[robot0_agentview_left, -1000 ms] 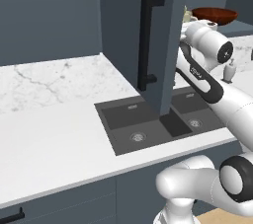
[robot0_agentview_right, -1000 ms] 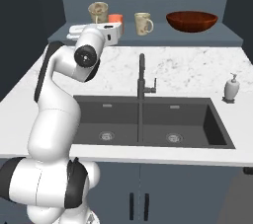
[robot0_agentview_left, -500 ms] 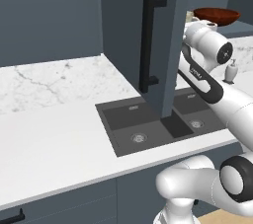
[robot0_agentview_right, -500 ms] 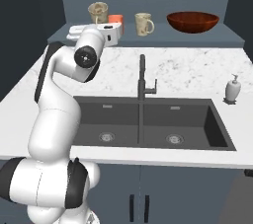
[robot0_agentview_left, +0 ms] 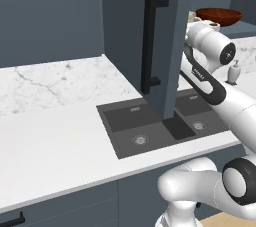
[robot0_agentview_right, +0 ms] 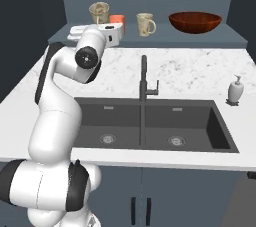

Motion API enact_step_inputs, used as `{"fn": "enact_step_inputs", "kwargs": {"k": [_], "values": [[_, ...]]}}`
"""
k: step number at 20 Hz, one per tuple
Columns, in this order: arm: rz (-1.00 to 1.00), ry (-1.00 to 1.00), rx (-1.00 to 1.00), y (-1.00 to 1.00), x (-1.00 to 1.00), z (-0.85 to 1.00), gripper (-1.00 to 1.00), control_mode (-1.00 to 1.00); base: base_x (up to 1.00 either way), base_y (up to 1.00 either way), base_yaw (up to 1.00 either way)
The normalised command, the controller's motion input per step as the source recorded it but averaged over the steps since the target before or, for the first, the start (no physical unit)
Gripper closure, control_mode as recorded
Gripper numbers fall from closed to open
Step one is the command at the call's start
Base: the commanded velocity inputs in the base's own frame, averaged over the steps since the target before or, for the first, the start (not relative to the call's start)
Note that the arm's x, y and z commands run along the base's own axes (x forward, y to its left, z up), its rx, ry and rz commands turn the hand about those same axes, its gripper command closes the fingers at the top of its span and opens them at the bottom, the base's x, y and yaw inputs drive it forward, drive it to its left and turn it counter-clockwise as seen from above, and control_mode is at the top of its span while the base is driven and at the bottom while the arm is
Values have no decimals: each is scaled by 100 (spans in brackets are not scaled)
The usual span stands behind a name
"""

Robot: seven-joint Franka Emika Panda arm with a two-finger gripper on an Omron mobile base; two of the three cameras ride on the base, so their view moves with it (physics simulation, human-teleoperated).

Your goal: Gather all objects into one cabinet and sort the glasses and bowls to opposite sides.

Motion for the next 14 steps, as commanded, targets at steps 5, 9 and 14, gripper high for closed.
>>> {"fn": "enact_step_inputs", "kwargs": {"k": [5,9,14], "values": [[0,0,0,0,0,0,100,100,0,0,0],[1,0,0,6,-5,0,100,-100,0,0,0],[7,0,0,20,-8,8,100,-100,0,0,0]]}}
